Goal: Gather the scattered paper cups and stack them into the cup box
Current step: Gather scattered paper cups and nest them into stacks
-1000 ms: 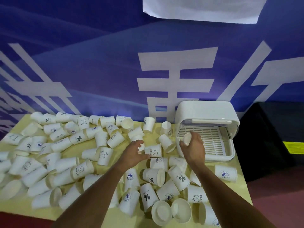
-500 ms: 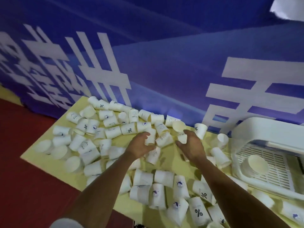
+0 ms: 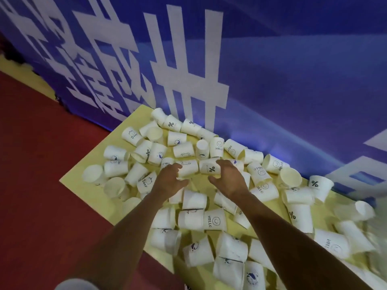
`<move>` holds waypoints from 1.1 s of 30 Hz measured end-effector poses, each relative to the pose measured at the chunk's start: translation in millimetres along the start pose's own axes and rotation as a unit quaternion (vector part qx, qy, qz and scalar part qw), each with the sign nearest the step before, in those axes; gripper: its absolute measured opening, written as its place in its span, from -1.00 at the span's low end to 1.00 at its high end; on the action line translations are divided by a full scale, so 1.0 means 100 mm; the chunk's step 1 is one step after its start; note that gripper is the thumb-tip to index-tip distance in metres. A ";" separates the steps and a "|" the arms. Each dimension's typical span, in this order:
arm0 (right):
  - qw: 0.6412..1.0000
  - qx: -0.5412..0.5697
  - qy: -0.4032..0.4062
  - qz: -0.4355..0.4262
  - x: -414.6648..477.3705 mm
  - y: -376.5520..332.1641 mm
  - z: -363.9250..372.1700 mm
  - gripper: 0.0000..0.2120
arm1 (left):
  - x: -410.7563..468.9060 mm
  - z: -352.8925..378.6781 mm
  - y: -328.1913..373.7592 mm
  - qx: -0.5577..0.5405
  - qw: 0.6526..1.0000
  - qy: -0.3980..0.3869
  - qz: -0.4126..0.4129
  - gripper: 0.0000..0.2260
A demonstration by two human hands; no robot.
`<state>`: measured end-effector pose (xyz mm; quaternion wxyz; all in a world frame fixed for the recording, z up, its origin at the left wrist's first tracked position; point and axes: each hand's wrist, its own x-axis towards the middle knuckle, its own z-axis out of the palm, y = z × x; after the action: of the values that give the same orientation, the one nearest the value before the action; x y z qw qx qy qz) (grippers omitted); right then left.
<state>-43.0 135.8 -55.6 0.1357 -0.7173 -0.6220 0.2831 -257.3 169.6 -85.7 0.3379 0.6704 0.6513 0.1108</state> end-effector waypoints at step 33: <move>0.987 -0.130 0.083 -0.053 0.64 0.18 0.36 -0.47 | 0.80 0.27 0.02 0.120 0.986 0.080 0.079 -0.43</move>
<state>-44.6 189.0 -110.0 0.1070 -0.7159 -0.6773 0.1314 -230.4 237.1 -127.8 0.1924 0.7445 0.6295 0.1117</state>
